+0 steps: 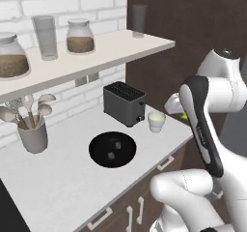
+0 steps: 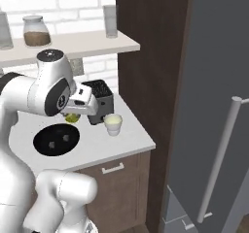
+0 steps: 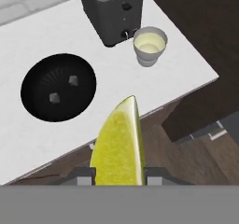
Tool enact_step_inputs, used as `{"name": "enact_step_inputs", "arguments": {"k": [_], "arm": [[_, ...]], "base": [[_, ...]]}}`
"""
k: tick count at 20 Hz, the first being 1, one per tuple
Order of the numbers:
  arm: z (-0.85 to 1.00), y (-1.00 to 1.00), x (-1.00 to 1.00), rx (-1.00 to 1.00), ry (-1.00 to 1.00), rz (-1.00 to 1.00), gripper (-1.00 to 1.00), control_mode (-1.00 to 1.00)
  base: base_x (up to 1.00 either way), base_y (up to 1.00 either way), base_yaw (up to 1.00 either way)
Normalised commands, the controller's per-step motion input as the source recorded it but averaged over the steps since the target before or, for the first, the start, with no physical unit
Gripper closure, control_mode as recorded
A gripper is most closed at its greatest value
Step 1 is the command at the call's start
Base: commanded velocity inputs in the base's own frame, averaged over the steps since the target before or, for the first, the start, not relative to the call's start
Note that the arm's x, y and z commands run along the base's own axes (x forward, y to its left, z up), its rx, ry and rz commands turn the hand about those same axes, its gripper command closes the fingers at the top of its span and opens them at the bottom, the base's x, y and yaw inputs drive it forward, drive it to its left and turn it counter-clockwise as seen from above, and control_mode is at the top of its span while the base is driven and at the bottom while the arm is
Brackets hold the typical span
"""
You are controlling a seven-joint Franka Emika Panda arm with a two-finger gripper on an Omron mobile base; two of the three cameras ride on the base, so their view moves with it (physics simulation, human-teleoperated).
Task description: Grab a lemon wedge from the fridge and one ice cube from the ice bowl, and put them in the glass of lemonade.
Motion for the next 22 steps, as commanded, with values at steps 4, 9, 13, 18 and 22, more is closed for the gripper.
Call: {"name": "enact_step_inputs", "arguments": {"k": [4,9,13,18,22], "arm": [[-0.36,-0.23,1.0,0.0,0.15,-0.01,1.0,-1.0],[-0.5,-0.05,0.69,0.0,0.01,0.0,1.0,-1.0],[-0.6,0.0,0.65,0.0,0.01,0.0,1.0,-1.0],[-0.32,0.0,0.43,0.0,0.02,0.0,1.0,-1.0],[-0.29,0.0,0.31,0.0,0.0,0.0,1.0,-1.0]], "base": [[0.0,0.0,0.0],[0.0,0.0,0.0],[0.0,0.0,0.0],[0.0,0.0,0.0],[0.0,0.0,0.0]]}}
